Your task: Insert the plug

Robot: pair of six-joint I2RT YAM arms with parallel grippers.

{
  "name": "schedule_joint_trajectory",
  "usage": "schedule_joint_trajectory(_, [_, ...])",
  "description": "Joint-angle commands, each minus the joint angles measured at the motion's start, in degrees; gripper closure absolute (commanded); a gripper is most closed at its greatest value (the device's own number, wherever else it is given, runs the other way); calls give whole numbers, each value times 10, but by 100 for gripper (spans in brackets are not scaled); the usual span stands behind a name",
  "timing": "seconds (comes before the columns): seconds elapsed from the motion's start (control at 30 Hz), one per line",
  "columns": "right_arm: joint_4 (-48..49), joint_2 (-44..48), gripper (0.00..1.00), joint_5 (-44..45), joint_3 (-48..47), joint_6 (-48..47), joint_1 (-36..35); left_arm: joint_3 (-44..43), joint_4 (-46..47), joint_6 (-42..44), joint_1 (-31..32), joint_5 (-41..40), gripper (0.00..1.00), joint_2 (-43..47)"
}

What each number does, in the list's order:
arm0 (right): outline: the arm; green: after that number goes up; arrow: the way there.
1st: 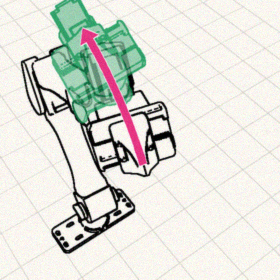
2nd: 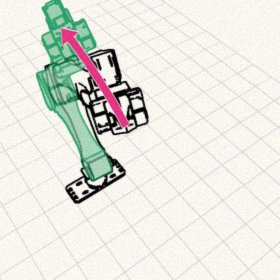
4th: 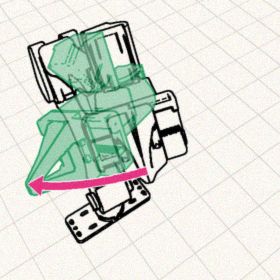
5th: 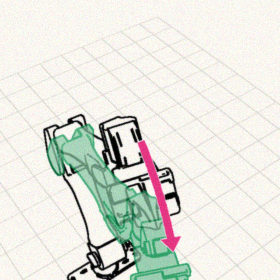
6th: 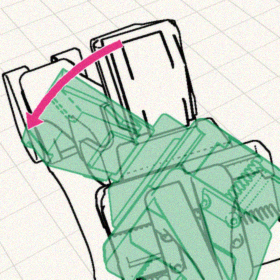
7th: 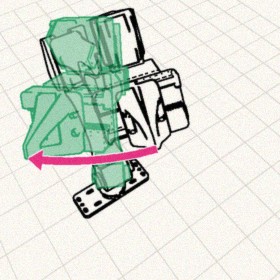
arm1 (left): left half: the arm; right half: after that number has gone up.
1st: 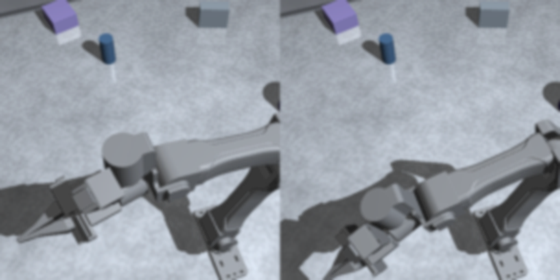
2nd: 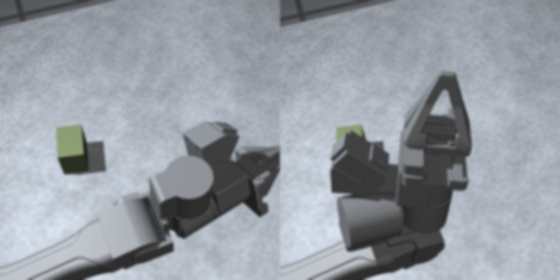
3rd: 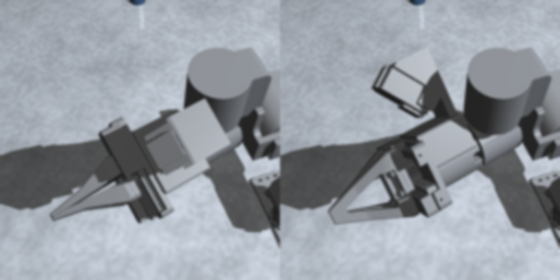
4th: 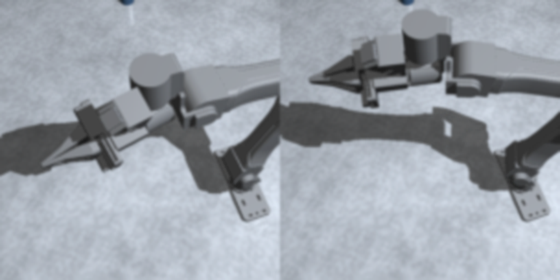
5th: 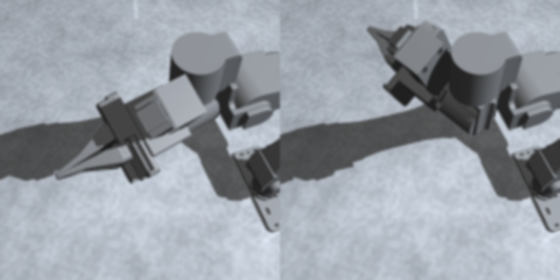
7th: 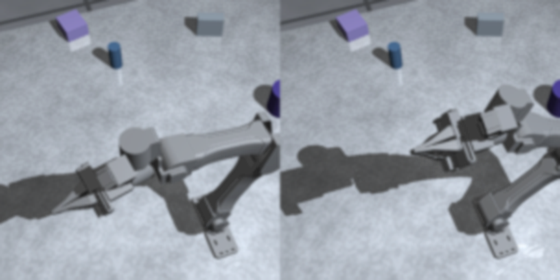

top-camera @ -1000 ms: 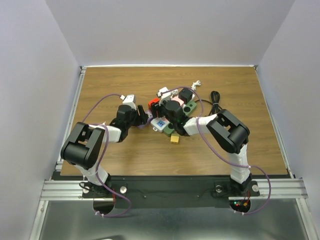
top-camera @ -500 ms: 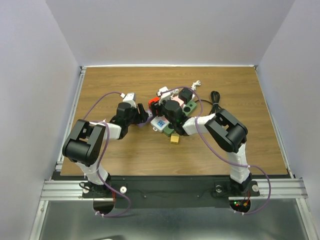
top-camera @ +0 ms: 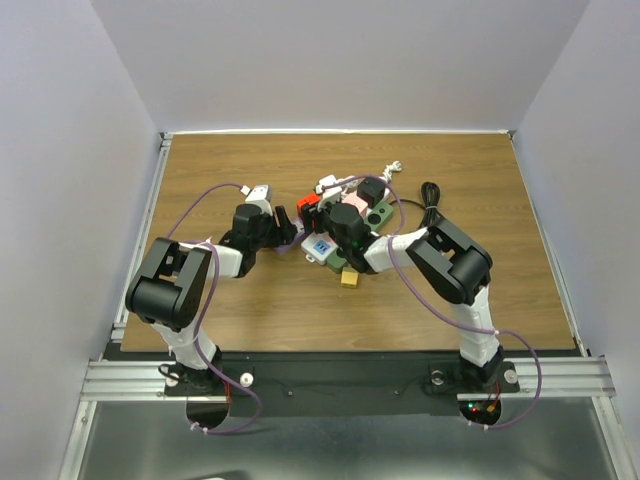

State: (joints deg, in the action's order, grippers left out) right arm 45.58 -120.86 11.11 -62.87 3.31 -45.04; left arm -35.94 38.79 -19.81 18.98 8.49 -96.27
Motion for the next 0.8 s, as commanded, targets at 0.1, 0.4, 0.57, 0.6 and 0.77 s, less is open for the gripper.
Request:
schedule_joint_trajectory(0.1, [-308, -113, 100, -43, 101, 107, -70, -26, 2, -31, 11, -48, 100, -30])
schedule_joint_trajectory(0.4, [-309, -100, 100, -34, 136, 143, -92, -33, 2, -37, 3, -51, 100, -36])
schedule_joint_trajectory(0.57, [-320, -107, 100, -43, 116, 135, -93, -40, 2, -35, 0, -44, 100, -42])
schedule_joint_trajectory(0.6, [-324, -109, 100, -43, 111, 133, -93, -40, 2, -34, 0, -44, 100, -42])
schedule_joint_trajectory(0.77, [-349, -108, 99, -53, 94, 132, -92, -42, 2, -36, -3, -46, 100, -34])
